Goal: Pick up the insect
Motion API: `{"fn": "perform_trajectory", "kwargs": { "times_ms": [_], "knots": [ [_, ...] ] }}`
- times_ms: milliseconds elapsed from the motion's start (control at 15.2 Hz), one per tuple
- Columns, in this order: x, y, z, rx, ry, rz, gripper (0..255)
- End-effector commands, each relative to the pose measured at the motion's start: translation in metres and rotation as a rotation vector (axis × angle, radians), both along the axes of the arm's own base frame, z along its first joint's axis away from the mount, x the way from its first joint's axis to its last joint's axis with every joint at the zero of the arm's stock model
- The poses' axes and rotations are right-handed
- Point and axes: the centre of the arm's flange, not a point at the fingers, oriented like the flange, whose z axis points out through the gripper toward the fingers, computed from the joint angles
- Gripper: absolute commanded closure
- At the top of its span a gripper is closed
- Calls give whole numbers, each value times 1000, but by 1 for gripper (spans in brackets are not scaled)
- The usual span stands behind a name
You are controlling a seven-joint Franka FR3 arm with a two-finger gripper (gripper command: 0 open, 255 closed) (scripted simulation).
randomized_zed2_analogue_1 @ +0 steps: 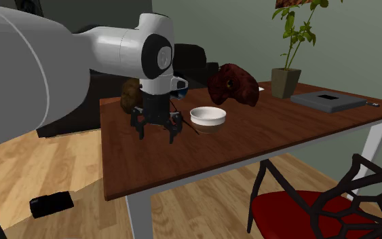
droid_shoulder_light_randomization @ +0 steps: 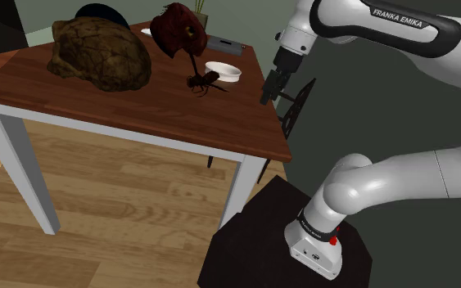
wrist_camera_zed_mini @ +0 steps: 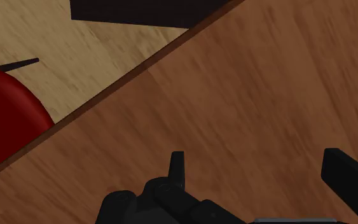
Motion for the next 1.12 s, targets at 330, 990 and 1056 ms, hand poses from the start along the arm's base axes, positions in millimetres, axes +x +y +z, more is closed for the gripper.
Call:
{"fn": "perform_trajectory", "kwargs": {
  "times_ms": [330, 990, 1056],
  "knots": [
    [68, 9, -2, 7, 20, -32, 0],
    [204, 21, -10, 20, 60, -97, 0],
    [218, 22, -12, 21, 64, -103, 0]
  ]
}}
